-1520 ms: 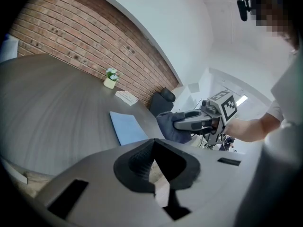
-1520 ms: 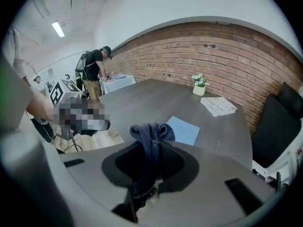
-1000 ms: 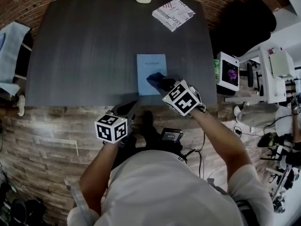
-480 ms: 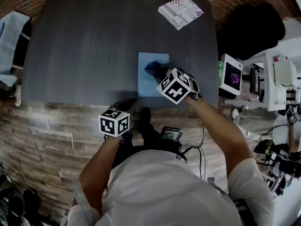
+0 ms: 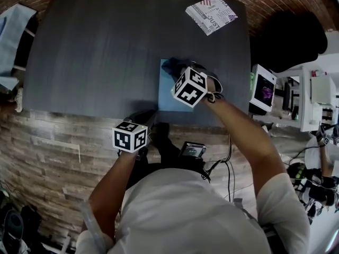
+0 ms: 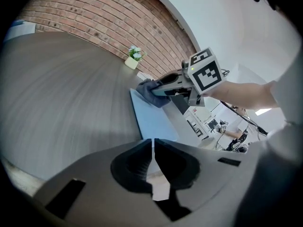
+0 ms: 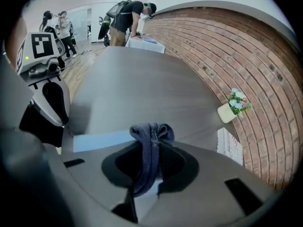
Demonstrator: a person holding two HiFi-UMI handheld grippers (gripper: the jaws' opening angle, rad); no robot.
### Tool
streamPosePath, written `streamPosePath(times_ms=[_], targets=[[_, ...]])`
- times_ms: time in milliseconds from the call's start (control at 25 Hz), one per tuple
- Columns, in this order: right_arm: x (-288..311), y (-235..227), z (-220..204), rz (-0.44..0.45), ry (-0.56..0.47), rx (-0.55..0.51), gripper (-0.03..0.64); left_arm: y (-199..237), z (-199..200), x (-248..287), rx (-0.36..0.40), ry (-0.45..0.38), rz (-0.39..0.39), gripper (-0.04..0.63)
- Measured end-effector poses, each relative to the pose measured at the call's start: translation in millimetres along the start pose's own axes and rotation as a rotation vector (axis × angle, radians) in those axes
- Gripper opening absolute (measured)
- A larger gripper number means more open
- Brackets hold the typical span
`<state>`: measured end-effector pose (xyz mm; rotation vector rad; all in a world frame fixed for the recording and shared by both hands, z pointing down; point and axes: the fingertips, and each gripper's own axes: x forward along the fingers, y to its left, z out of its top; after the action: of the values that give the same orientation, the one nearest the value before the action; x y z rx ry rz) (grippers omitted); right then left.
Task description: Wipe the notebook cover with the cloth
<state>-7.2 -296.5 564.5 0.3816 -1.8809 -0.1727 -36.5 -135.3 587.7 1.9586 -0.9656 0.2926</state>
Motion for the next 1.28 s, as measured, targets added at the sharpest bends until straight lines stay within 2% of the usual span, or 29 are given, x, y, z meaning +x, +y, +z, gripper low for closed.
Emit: streamPosePath(times_ms=[160, 480, 720, 1280], targets=[[9, -13, 7, -0.029, 0.013, -0.057, 0.083, 0, 1, 3, -0.007, 0.007, -0.004, 0.011], [31, -26, 17, -0.075, 0.038, -0.088, 0.083, 1, -7, 7, -0.008, 0.037, -0.006, 0.011], [43, -10, 16, -0.058, 0.063, -0.157, 0.083, 1, -10, 10, -0.007, 0.054, -0.015, 0.011], [41, 23, 10, -0.028, 0.086, -0.211, 0.083, -1, -16, 5, -0.008, 0.048, -0.022, 0.011]])
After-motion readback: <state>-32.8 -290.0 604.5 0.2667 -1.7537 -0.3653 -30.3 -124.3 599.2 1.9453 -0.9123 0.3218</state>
